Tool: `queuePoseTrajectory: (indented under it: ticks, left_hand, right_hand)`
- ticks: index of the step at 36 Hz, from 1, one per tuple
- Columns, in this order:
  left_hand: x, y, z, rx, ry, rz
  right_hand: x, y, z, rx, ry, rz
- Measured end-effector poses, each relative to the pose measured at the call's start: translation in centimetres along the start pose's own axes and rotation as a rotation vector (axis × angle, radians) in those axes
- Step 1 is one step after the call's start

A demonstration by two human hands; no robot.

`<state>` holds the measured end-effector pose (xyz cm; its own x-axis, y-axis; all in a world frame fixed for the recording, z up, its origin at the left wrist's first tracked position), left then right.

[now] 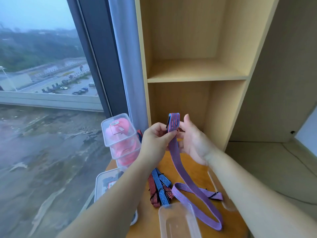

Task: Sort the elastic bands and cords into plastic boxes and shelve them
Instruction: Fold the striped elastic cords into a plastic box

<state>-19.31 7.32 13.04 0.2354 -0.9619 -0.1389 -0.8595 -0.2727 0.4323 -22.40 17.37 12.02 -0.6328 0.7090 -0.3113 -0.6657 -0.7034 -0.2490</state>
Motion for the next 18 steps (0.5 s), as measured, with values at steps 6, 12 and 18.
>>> queuePoseTrajectory:
  ticks: [6, 12, 18]
  left_hand:
    - [0.1, -0.6, -0.7, -0.105, 0.251, 0.054]
    - [-0.2, -0.7, -2.5, -0.169, 0.421, 0.095]
    - [-2.4, -0.7, -5.3, -0.115, 0.225, 0.226]
  right_hand:
    - [-1.0, -0.5, -0.4, -0.110, -0.016, 0.057]
    - [-0.2, -2.0, 1.0, -0.097, -0.071, 0.000]
    - [0.2, -4.4, 3.5, 0.107, -0.117, 0.026]
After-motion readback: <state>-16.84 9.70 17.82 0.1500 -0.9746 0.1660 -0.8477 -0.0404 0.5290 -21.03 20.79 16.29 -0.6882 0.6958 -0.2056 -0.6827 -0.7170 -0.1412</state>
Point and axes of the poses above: each hand's wrist, its own y-axis towards the middle knuckle, its own x-axis out of the back of the hand, z = x × y, the point moved 7 cm from there along y, towards the middle knuckle, and after that the axes turned 14 degrees about -x, right-handed, at the moved point
